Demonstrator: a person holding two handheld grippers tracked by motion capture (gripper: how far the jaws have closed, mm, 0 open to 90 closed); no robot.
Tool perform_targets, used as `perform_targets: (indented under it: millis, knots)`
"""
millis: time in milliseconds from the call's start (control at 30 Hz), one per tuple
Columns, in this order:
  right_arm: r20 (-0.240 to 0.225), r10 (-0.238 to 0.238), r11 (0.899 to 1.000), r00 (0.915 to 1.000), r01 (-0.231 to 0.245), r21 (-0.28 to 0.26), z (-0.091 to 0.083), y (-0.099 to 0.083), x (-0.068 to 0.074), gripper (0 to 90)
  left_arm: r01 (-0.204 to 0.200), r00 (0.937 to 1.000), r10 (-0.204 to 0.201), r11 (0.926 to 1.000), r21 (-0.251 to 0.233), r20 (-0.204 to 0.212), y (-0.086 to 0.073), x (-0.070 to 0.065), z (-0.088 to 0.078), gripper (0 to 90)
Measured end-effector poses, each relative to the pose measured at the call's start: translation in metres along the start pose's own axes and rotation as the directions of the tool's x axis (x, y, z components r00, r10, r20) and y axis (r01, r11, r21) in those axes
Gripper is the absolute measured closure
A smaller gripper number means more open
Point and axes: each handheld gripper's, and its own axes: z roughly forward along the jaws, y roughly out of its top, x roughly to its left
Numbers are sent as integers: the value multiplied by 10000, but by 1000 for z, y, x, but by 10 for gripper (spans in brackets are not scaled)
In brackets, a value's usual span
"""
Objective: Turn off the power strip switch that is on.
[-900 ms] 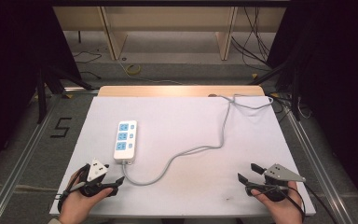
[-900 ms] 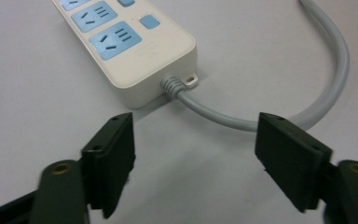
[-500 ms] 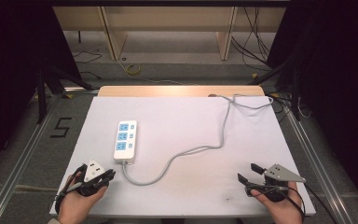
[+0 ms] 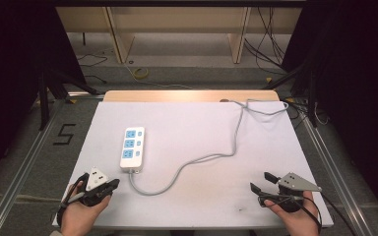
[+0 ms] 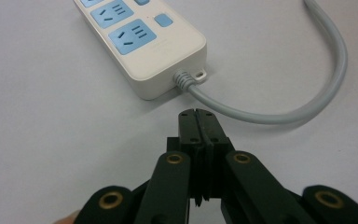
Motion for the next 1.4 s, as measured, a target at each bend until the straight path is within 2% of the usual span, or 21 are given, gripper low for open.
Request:
perform_targets:
  millis: [167,367,433,567,600,867,933,1400]
  knots:
    - [-53,2,10000,10000,-2,30,1,0,0,339,279,9996,-279,9996,-23,42,2,2,-1,892]
    - [-103,-11,10000,9999,11,29,2,0,1,337,-508,9985,512,9986,170,-207,2,0,1,892]
    - [-123,23,10000,9999,-23,34,2,0,1,335,-614,9977,619,9979,183,-291,3,1,0,892]
    - [-137,-10,10000,9999,11,62,2,0,1,332,-420,9984,424,9991,99,-370,5,3,-1,892]
    - [-145,-8,10000,9999,9,66,2,0,1,331,-266,9990,268,9996,64,-366,6,5,-1,892]
    - [-130,-14,9999,9999,15,101,2,0,1,332,-189,9989,196,9997,176,-432,12,7,0,892]
    - [-132,-18,10000,9999,19,93,2,0,1,331,-63,9988,71,9998,170,-479,14,7,0,892]
    - [-135,-16,9999,9999,17,108,3,0,1,331,-3,9985,22,9994,342,-546,21,10,1,893]
